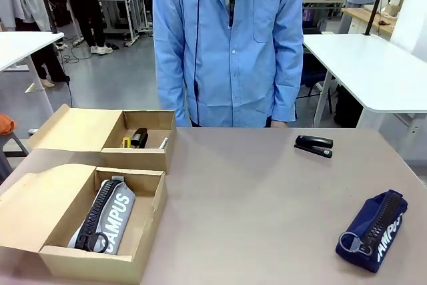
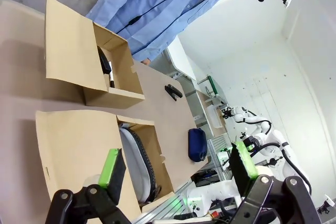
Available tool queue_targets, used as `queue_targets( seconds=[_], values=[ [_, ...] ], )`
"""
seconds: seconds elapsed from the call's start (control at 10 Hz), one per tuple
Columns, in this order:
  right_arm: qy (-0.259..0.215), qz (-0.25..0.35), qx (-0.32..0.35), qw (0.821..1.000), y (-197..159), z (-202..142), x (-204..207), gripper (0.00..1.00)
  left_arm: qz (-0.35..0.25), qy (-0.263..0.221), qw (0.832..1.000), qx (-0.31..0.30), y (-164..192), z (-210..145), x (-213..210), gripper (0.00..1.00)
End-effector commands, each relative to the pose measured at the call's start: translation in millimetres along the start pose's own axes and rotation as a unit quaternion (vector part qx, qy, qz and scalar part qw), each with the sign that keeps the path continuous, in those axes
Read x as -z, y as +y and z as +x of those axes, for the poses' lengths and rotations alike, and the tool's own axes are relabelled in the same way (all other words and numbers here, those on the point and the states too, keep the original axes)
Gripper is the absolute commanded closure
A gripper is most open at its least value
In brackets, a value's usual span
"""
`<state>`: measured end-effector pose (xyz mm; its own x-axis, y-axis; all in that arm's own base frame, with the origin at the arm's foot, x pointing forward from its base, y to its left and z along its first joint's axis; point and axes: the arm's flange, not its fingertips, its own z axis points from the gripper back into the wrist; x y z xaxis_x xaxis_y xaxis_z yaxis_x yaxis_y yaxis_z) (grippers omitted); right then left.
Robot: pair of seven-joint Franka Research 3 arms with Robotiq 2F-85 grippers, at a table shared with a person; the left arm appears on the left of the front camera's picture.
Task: Place items inside the box.
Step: Pick up a Pencil pouch or Stapler and place it inside the Mailer Box closest to the robot.
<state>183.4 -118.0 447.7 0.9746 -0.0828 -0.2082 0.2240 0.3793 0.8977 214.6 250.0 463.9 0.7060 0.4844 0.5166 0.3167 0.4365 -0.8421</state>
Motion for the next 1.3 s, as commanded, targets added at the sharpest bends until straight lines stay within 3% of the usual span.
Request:
queue_targets(
  seconds=[0.0,0.6,0.7,0.9,1.0,1.1,1.2],
  values=[
    [-0.001,0.006,0.009,1.000,8,-3,-1,0.00,-0.009,-0.005,1.000,0.009,-2,0,1,0.00],
    [0.001,0.001,0.002,1.000,0,-1,0,0.00,-0.009,-0.005,1.000,0.009,-2,0,1,0.00],
    [0.019,-0.091,-0.015,0.996,8,-11,12,0.00,-0.009,-0.005,1.000,0.009,-2,0,1,0.00],
    [0.103,-0.278,-0.111,0.948,50,60,41,0.00,-0.009,-0.005,1.000,0.009,-2,0,1,0.00],
    [0.069,-0.345,-0.137,0.926,65,103,48,0.00,-0.009,-0.005,1.000,0.009,-2,0,1,0.00],
    [-0.011,-0.371,-0.213,0.904,84,119,65,0.00,-0.009,-0.005,1.000,0.009,-2,0,1,0.00],
    [0.077,-0.236,-0.074,0.966,60,50,58,0.00,-0.009,-0.005,1.000,0.009,-2,0,1,0.00]
  ],
)
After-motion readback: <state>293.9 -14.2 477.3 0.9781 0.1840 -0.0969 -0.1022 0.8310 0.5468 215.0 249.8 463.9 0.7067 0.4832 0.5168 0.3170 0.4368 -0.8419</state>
